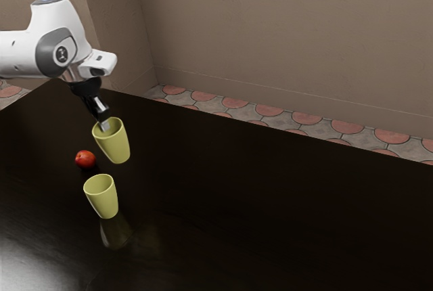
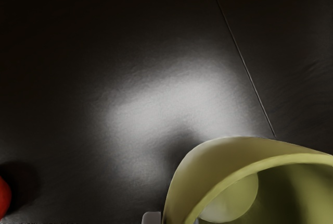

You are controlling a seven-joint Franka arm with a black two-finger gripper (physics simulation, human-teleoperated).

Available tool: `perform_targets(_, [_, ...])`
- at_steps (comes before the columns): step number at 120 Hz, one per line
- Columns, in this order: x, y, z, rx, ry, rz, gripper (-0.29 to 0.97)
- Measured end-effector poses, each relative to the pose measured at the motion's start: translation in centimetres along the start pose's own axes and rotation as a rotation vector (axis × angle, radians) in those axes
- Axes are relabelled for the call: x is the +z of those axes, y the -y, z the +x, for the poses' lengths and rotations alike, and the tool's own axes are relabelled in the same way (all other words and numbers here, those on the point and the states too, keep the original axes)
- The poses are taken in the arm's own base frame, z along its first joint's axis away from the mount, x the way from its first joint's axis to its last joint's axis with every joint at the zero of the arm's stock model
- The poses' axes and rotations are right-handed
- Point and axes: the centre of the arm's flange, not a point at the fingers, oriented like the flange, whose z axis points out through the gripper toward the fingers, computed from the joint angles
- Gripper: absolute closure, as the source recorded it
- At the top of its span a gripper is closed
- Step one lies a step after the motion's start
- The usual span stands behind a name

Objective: Place the left cup onto the right cup

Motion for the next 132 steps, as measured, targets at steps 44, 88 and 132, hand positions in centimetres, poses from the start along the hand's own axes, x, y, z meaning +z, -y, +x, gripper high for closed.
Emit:
perform_targets(44, [0.2, -2.2, -2.5, -0.013, 0.011, -0.027, 0.79])
perform_targets(88, [0.1, -4.6, -1.9, 0.015, 0.014, -0.024, 0.79])
perform_targets(132, [0.8, -6.6, -2.5, 0.028, 0.026, -0.03, 0.79])
